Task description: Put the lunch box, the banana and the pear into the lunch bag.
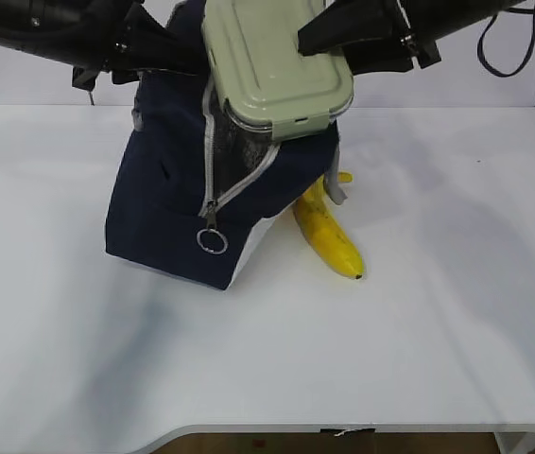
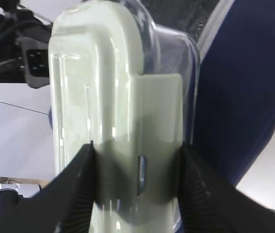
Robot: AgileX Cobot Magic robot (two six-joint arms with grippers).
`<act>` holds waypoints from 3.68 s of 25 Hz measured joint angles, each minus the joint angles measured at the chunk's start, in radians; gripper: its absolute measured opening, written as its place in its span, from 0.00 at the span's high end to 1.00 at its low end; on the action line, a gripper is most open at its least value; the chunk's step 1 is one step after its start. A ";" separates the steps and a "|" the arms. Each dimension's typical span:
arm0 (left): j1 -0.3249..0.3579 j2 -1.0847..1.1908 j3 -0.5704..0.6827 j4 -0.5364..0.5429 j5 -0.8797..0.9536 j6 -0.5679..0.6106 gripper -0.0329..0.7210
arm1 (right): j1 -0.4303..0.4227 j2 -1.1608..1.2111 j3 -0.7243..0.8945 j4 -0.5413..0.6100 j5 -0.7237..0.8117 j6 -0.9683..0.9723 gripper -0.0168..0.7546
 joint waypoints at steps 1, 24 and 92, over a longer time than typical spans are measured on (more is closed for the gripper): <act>0.000 0.000 0.000 0.000 0.000 0.000 0.95 | 0.000 0.007 0.000 -0.002 0.000 -0.002 0.53; 0.000 0.000 0.000 -0.007 0.018 0.007 0.95 | 0.000 0.075 0.000 -0.092 -0.008 -0.010 0.53; -0.048 0.067 -0.004 -0.173 0.014 0.015 0.96 | 0.074 0.139 -0.010 -0.007 -0.111 -0.117 0.53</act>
